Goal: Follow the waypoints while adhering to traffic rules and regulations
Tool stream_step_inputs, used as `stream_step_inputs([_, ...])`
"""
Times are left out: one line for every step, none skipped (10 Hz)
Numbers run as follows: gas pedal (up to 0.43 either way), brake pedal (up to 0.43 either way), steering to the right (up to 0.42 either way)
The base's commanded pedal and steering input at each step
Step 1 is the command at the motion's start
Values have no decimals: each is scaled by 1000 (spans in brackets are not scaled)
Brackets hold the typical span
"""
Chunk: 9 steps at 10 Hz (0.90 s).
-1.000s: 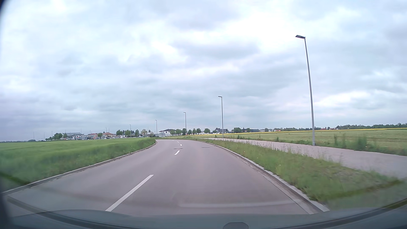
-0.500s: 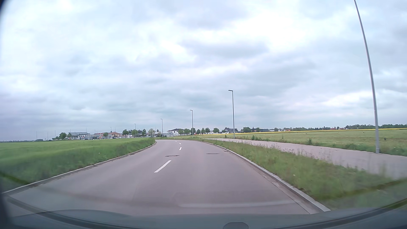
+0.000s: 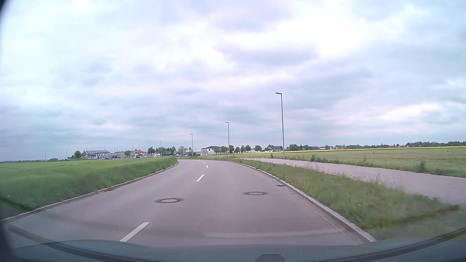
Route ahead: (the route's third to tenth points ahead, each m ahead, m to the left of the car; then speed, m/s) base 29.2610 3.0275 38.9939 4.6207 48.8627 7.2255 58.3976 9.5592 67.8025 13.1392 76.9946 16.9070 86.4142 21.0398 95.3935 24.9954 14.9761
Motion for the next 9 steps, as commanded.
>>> stream_step_inputs([177,0,-27])
stream_step_inputs([177,0,-27])
stream_step_inputs([177,0,-27])
stream_step_inputs([177,0,-27])
stream_step_inputs([177,0,-29])
stream_step_inputs([177,0,-30])
stream_step_inputs([177,0,-30])
stream_step_inputs([177,0,-30])
stream_step_inputs([177,0,-30])
